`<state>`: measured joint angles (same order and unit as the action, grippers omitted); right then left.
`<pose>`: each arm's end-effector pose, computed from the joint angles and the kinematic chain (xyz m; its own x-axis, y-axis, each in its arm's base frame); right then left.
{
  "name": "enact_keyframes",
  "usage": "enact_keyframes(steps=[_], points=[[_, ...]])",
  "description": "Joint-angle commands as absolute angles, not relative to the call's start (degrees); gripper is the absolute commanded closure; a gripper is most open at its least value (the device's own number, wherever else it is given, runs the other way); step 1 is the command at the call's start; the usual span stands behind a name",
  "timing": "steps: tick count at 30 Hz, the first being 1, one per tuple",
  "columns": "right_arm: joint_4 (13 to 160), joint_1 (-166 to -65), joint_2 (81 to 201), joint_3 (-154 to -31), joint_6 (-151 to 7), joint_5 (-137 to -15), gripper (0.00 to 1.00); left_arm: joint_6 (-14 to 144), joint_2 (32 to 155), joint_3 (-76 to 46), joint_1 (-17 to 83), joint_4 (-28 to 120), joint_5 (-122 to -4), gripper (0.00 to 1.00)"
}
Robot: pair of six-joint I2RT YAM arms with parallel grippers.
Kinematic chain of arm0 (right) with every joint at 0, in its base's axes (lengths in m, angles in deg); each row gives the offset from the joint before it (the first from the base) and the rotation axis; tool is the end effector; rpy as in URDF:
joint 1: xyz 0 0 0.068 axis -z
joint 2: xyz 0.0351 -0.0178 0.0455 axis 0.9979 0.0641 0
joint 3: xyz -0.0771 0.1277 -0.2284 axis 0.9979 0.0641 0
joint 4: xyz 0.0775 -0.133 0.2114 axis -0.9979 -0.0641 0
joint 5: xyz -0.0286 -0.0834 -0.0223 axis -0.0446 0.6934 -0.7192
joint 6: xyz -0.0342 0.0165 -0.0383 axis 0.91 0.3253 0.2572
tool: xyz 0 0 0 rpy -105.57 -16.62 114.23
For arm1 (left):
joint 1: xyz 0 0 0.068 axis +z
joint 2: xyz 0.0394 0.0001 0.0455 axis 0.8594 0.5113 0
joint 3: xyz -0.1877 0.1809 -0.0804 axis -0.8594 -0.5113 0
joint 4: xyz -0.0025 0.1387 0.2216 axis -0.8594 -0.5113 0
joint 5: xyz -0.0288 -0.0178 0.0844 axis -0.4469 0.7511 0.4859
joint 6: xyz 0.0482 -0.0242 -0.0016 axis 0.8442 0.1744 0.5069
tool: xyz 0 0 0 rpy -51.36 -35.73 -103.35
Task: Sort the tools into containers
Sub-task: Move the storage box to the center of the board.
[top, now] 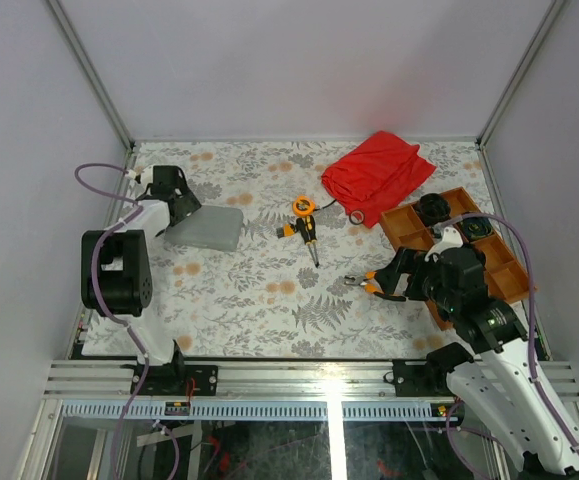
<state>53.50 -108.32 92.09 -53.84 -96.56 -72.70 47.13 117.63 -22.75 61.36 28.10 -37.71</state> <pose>0.1210 0.0519 0.2822 -0.6077 0.3123 -0.7302 -0.1415 0.8622 0.4865 0.3665 0.0239 0.1952 -0.5696 -0.4973 -0.6544 -0.5756 0.8097 -0.1143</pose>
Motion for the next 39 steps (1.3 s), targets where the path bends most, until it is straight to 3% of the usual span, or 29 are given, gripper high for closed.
enact_keyframes(steps=[1, 11, 25, 28, 39], points=[[55.38, -108.06, 90.73, -54.02, -95.84, -75.19, 0.01, 50.04, 118.49, -21.17, 63.67, 36.41, -40.65, 0.0], [55.06, -108.04, 88.9, -52.68, -96.39, -75.91, 0.0, 56.03, 125.04, -14.83, 64.69, 36.2, -45.45, 0.0], [55.26, -108.08, 89.23, -52.5, -96.52, -76.23, 0.01, 54.07, 133.96, -4.88, 64.61, 22.78, -46.25, 0.0], [55.18, -108.09, 89.47, -52.73, -96.43, -76.27, 0.0, 52.98, 134.57, -3.14, 64.29, 18.72, -46.83, 0.05], [54.3, -108.04, 88.19, -53.96, -96.5, -76.61, 0.01, 50.79, 126.64, -10.58, 58.07, 13.66, -44.02, 0.08]])
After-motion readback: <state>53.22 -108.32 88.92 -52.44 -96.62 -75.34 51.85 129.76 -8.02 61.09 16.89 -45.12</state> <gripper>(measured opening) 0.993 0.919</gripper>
